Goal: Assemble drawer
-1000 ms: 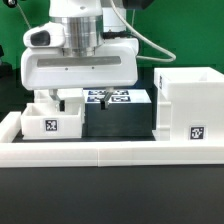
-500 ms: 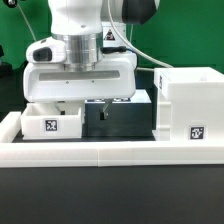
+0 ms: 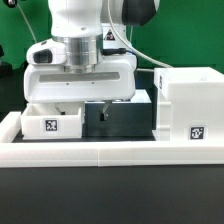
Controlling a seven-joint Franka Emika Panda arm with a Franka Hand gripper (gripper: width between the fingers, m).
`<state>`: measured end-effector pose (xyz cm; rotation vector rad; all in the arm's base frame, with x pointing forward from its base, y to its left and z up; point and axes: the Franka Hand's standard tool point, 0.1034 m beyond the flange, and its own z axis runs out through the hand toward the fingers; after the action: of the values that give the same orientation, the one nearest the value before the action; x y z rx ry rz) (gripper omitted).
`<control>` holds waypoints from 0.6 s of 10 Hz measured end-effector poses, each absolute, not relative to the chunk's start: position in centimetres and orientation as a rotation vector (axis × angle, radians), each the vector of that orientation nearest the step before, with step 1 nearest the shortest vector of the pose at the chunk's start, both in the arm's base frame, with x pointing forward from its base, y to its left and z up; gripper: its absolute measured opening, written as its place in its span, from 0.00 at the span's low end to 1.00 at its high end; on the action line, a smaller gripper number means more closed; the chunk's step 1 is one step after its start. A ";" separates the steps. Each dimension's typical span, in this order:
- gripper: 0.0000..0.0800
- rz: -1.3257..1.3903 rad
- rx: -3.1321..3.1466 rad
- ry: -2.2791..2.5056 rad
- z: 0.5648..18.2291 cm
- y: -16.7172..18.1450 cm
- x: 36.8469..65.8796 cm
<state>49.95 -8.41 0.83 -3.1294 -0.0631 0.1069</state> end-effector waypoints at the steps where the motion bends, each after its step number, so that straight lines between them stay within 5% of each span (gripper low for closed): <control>1: 0.81 0.091 -3.135 -0.064 0.7 -8.5 49.8; 4: 0.81 0.074 -3.141 -0.067 0.5 -8.4 49.6; 6: 0.49 0.069 -3.142 -0.069 0.6 -8.4 49.7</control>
Offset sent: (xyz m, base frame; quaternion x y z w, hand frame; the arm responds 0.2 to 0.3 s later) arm -0.0027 0.0043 -0.0169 0.0010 0.0241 0.0088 0.9997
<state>49.73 -8.36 0.56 -3.1419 -0.0693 0.0687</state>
